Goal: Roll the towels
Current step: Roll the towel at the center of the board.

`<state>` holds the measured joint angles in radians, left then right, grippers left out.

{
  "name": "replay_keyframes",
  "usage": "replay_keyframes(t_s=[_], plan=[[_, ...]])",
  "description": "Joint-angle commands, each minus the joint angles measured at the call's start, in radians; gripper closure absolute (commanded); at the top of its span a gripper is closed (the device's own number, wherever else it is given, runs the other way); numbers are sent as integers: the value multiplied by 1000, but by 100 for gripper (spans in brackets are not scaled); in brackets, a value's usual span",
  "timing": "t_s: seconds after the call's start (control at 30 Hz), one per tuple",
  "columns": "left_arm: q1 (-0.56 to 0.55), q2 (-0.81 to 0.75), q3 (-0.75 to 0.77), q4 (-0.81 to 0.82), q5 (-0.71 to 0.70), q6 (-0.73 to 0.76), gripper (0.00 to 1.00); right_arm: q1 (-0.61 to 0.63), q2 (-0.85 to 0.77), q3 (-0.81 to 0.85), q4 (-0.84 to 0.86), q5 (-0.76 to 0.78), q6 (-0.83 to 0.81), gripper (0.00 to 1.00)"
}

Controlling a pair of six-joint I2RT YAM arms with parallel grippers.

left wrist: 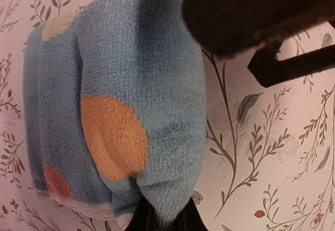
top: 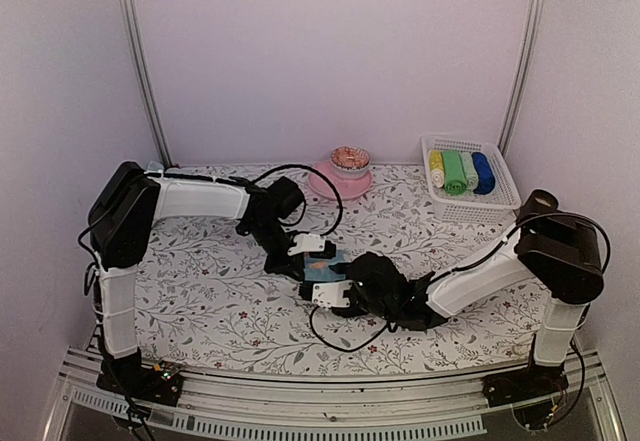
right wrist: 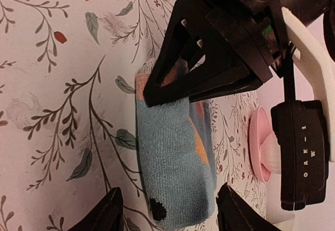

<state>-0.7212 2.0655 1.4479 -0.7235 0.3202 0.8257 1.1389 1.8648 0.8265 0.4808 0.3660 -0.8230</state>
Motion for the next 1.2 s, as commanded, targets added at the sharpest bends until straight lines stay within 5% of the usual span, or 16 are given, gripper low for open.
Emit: replay_keyframes(t_s=[0.0,0.4,0.5,0.63,0.73,0.83,1.17], plan=[[4,103,-22,-142,-1,4,100,5,80,61,59,89,-106,38],[8,105,-13,-155,11,7,100,-34,188,164,-11,75,-96,40],[8,104,-14,-155,9,6,100,-49,192,190,-73,46,-64,48],[15,92,-13,-150,2,3,96,-62,194,231,-187,-11,-15,70],[22,80,-14,-146,-2,1,93,-74,210,275,-285,-56,27,76],[31,67,-14,-134,-6,-6,84,-83,212,294,-352,-107,72,80],[91,-83,-80,46,-33,-92,20,-87,232,365,-506,-215,128,87]])
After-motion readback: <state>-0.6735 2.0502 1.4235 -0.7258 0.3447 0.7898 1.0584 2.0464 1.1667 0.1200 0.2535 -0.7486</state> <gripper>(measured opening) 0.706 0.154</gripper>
